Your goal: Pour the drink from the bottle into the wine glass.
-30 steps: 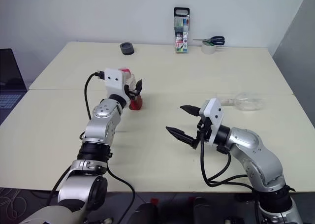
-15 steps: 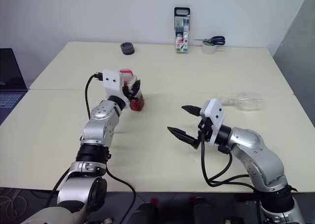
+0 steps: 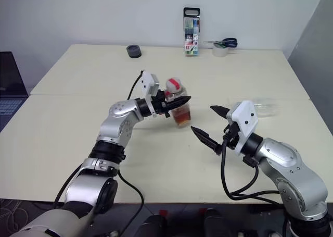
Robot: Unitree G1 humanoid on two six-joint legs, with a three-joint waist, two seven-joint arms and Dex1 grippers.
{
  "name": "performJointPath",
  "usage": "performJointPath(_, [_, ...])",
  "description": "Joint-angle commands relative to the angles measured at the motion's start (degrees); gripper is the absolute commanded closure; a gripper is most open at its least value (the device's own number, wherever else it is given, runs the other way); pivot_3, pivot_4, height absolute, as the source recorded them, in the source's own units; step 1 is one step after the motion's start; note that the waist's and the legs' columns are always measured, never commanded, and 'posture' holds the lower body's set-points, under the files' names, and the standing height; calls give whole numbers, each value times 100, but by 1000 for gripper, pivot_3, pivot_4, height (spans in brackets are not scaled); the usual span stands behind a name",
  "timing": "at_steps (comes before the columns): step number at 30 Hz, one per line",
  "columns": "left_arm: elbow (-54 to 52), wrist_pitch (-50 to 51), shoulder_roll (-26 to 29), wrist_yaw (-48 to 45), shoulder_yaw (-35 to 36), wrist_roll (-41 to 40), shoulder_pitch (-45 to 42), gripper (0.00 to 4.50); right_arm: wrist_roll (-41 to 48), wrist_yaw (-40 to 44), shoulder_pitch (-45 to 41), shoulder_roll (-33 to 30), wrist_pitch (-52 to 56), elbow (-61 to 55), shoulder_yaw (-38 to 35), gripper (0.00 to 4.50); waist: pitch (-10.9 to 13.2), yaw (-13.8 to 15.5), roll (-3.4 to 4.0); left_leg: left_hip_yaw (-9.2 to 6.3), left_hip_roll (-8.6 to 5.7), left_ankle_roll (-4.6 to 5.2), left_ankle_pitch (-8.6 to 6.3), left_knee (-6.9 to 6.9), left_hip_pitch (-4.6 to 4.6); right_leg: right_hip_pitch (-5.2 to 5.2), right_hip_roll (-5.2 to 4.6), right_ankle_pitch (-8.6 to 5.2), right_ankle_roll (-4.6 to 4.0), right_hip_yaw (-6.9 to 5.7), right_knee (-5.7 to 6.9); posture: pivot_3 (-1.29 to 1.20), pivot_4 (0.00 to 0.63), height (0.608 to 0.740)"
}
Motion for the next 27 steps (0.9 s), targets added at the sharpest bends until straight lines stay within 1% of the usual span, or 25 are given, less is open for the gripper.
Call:
performJointPath(1, [-83,214,-65,-950,-252,-246,-226,2734,87,-528,-529,156,398,-275,36,0,0,-12,0,0,0,0,0,0,0,0,0,0,0,0,0,0,150,740])
performJointPath(4, [-71,342,-55,-1430,-421,-226,-267,2734,156,-715,-893,261,641,-281,148,0,0,-25,0,-3,0,0,0,-2,0,-1,1,0,0,-2,-1,0,150,740])
performJointPath(7, [-27,284,-53,-1704,-515,-149,-312,2735,132,-855,-1149,317,827,-240,246,0,1,-33,1,-5,0,4,-2,-2,-1,-2,1,0,-1,-3,-1,0,150,740])
performJointPath(14, [172,2,-108,-1845,-535,0,-402,2735,104,-911,-1270,378,1012,-169,426,0,1,-56,1,-6,-1,12,-6,-1,-3,-2,0,0,-1,-2,-1,0,150,740])
performJointPath(27, [254,-328,-82,-1902,-538,124,-346,2735,-194,-912,-1383,697,856,380,655,0,0,-84,1,-7,0,12,-6,-1,-3,-3,0,0,-1,-3,0,0,150,740])
